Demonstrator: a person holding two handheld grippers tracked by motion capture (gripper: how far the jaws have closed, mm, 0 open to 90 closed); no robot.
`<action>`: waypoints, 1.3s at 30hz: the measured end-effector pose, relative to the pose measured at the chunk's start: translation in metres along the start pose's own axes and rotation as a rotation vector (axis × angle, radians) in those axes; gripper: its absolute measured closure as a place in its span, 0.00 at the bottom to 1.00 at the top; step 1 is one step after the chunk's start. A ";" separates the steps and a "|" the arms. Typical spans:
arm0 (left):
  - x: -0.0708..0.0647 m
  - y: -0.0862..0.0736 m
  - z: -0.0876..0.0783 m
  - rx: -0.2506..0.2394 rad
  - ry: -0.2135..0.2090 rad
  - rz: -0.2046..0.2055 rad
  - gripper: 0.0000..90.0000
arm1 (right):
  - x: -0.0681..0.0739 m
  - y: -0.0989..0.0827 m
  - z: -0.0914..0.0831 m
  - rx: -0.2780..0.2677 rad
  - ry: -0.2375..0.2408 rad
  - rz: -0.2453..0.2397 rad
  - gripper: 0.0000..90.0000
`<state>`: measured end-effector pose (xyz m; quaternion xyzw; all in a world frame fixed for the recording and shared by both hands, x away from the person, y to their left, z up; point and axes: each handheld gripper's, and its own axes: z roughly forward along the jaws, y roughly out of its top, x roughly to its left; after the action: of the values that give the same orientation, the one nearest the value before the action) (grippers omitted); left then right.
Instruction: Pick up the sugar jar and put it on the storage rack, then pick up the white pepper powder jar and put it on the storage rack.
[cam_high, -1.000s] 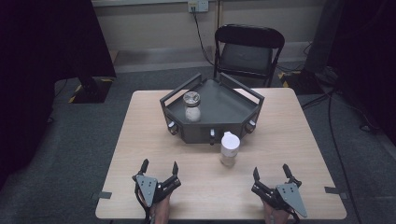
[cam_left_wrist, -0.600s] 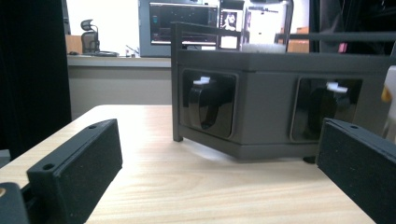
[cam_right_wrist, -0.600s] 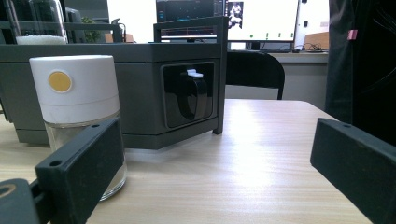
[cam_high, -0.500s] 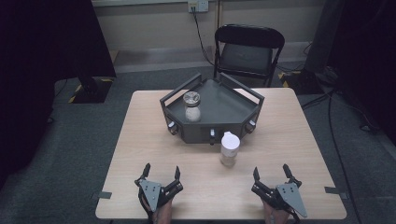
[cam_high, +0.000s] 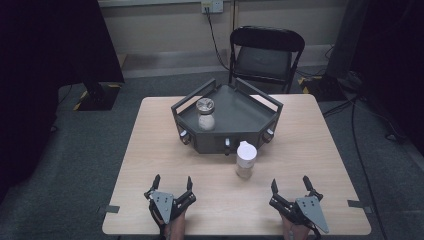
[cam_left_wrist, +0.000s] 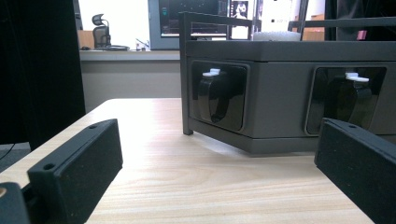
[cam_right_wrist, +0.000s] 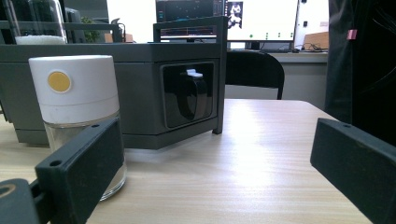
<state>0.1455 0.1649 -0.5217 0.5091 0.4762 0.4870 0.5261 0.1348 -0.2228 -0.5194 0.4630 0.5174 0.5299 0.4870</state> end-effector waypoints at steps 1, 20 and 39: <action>0.000 0.000 0.000 0.001 0.000 0.000 0.00 | 0.000 0.000 0.000 0.000 0.000 0.000 0.02; 0.000 0.000 0.000 0.001 0.004 0.000 0.00 | -0.002 0.006 0.001 -0.011 0.025 0.010 0.00; -0.003 0.000 0.001 0.001 0.019 -0.001 0.01 | 0.005 0.031 0.009 -0.056 0.081 -0.011 0.00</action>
<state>0.1460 0.1621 -0.5214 0.5046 0.4816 0.4912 0.5217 0.1424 -0.2164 -0.4878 0.4245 0.5240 0.5598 0.4816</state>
